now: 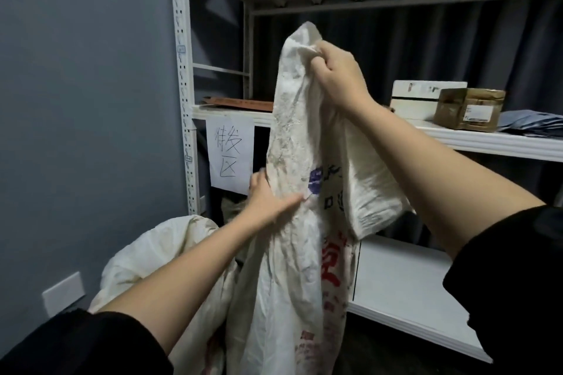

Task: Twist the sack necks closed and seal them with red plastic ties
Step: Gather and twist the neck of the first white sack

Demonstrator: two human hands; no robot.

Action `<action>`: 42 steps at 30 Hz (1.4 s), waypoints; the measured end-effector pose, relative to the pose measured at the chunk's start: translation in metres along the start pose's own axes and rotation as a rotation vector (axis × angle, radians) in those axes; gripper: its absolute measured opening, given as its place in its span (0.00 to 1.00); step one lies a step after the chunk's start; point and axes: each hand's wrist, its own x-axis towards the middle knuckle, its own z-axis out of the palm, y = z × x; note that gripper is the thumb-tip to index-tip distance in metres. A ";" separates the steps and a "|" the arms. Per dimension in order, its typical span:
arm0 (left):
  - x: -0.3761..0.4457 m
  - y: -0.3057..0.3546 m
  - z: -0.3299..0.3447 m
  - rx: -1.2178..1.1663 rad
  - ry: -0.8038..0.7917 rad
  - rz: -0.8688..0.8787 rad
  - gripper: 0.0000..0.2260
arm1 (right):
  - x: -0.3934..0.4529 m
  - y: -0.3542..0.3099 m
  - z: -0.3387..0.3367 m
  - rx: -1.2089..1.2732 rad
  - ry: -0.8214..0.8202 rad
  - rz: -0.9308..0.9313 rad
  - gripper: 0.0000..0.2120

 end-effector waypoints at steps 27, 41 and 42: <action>0.031 -0.032 -0.025 -0.698 0.170 -0.250 0.21 | -0.043 0.062 -0.028 0.126 -0.819 0.502 0.33; 0.018 -0.018 -0.020 -0.412 0.121 -0.141 0.06 | -0.026 0.043 -0.015 -0.136 -0.105 0.155 0.15; 0.021 -0.019 -0.020 -0.403 0.147 -0.149 0.07 | -0.024 0.041 -0.016 -0.121 -0.057 0.155 0.17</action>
